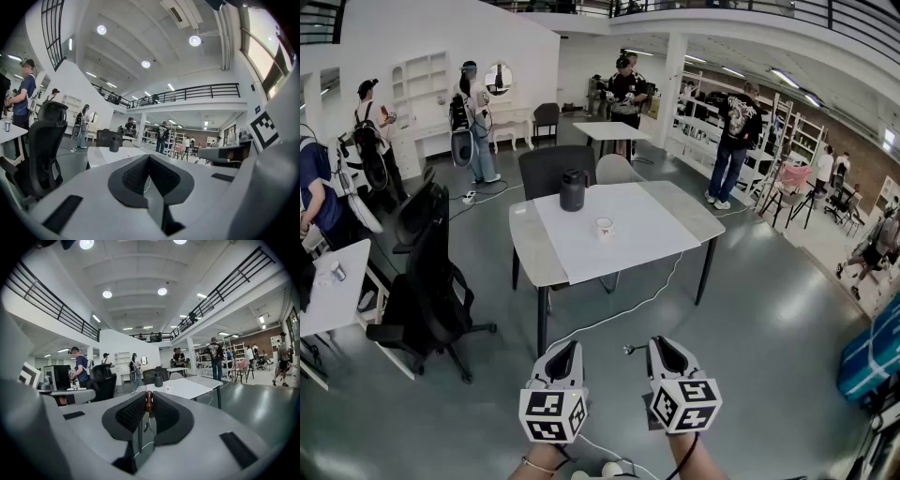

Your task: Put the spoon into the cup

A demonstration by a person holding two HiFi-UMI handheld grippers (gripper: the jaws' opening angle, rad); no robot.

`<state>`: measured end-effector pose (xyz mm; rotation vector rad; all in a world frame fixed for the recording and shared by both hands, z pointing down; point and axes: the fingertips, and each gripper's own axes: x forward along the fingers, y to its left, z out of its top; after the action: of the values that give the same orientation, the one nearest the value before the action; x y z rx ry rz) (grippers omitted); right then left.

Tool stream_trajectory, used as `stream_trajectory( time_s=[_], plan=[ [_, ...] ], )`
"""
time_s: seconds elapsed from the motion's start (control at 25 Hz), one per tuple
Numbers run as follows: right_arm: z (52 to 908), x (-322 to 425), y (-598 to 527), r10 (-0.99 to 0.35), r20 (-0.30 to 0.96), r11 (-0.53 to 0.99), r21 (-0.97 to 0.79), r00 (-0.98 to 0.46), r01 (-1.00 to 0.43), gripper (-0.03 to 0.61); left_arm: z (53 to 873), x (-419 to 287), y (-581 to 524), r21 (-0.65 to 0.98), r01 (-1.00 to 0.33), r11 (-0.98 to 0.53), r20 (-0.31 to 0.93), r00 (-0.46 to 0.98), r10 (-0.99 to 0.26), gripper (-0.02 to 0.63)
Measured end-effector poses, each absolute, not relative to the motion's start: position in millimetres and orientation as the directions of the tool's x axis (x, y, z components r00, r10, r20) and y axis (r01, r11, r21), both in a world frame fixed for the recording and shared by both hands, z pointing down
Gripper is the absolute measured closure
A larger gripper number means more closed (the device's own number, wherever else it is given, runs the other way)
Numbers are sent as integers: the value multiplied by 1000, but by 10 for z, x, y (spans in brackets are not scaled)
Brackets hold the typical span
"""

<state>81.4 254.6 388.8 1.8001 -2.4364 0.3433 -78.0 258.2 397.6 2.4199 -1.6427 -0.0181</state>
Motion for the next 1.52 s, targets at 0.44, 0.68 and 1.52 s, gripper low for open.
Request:
stream_trajectory(
  time_s=[0.44,0.68,1.52],
  plan=[
    [3950,836,2572,-927,202,287,-162,-316,-944,512,4092,-792,2574,211,-916,-340,120,370,-921,595],
    [4011,849,2570,-933,208,254,-201,-295,-946,511,4126,-853,2576,197,-918,-345,127,373,-919,595],
    [3908,1242,1314,-934,202,250,-215,-294,-944,512,4052,-564,1367,155,-933,-326,132,346,-929,595]
  ],
)
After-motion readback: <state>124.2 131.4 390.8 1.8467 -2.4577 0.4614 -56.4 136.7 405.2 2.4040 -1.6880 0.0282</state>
